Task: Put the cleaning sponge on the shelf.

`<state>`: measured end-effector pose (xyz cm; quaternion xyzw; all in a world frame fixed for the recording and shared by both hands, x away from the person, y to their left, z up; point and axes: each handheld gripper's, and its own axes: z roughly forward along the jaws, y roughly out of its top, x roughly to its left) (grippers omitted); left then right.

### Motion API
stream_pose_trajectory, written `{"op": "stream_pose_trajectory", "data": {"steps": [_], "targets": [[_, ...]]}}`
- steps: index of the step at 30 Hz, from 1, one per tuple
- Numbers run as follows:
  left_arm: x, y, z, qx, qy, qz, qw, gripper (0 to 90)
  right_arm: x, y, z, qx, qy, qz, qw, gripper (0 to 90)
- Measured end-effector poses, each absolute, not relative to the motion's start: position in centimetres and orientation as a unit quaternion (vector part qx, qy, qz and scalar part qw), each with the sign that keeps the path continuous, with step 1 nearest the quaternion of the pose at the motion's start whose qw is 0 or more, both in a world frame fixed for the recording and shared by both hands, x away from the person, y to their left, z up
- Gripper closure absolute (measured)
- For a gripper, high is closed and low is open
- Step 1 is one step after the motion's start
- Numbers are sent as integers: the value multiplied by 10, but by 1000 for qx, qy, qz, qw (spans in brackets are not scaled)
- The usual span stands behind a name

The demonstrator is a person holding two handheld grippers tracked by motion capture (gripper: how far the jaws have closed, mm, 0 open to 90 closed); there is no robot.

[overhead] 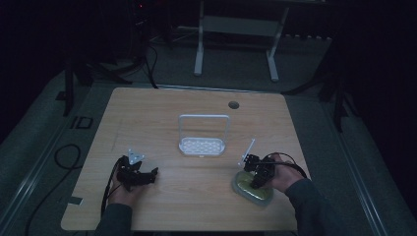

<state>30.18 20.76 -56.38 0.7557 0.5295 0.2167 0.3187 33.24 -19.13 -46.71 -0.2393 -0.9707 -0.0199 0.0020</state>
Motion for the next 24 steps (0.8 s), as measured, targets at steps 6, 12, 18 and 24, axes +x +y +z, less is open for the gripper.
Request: {"op": "stream_pose_trajectory", "data": {"steps": [6, 12, 18, 24], "targets": [[302, 208, -564, 756, 529, 217, 318, 132, 332, -187, -463, -230, -973, -33, -5, 715], [302, 208, -564, 757, 529, 217, 318, 132, 333, -181, -457, -218, -975, -45, -23, 715], [302, 208, -564, 757, 529, 217, 318, 132, 334, -175, -450, -209, -976, -52, -38, 715], [302, 208, -564, 755, 530, 217, 319, 132, 337, -170, -442, -202, -976, -63, -49, 716]]}}
